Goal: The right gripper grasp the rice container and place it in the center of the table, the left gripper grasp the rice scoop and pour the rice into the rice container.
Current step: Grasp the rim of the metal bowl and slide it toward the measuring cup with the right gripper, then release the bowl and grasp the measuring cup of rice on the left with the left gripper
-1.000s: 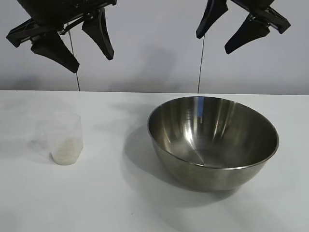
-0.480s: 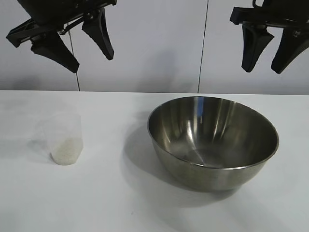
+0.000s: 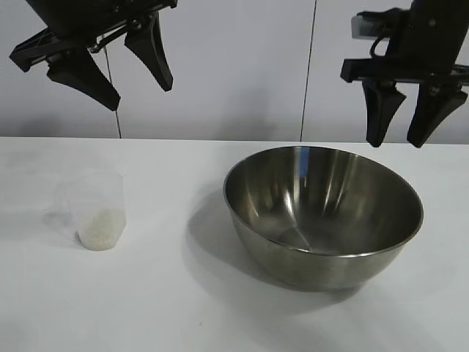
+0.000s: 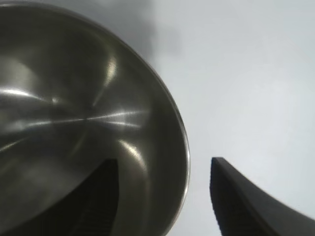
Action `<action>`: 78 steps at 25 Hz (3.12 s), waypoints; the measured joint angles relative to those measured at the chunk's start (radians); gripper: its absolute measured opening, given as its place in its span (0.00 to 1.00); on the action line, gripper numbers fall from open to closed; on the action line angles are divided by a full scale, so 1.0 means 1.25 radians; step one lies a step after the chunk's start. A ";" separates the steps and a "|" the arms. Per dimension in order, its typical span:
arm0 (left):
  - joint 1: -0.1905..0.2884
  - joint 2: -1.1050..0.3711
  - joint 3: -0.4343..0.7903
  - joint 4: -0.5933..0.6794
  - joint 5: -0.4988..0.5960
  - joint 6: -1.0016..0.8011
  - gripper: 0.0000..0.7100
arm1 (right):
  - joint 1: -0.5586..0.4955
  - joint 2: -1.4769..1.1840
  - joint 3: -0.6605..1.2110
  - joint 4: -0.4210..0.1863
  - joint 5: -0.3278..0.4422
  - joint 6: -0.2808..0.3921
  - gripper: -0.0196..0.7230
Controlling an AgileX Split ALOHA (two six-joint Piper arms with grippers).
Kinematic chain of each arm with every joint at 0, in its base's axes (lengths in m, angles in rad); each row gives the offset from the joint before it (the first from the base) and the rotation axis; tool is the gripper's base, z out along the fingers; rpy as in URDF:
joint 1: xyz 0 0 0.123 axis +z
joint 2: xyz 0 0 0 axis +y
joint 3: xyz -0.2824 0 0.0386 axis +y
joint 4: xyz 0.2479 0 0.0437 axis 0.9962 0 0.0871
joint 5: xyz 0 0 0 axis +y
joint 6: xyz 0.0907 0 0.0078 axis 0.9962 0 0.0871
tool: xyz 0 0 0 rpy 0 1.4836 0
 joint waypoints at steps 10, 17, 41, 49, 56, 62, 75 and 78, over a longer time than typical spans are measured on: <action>0.000 0.000 0.000 0.000 0.000 0.000 0.68 | 0.000 0.146 0.000 0.021 -0.030 -0.029 0.64; 0.000 0.000 0.000 0.000 0.000 0.000 0.68 | 0.000 0.177 -0.002 0.119 -0.055 -0.114 0.18; 0.000 0.000 0.000 0.000 0.000 0.000 0.68 | 0.020 0.069 -0.002 0.239 -0.040 -0.133 0.04; 0.000 0.000 0.000 0.000 0.000 0.000 0.68 | 0.141 0.133 -0.002 0.219 -0.100 -0.040 0.04; 0.000 0.000 0.000 0.000 0.000 0.000 0.68 | 0.158 0.177 -0.002 0.207 -0.125 0.018 0.04; 0.000 0.000 0.000 0.000 0.000 0.000 0.68 | 0.158 0.176 -0.002 0.209 -0.123 0.021 0.19; 0.000 0.000 0.000 0.000 0.000 0.001 0.68 | 0.111 0.150 -0.100 0.155 -0.027 0.052 0.53; 0.000 0.000 0.000 0.000 0.000 0.001 0.68 | 0.078 0.116 -0.152 0.153 -0.016 0.052 0.54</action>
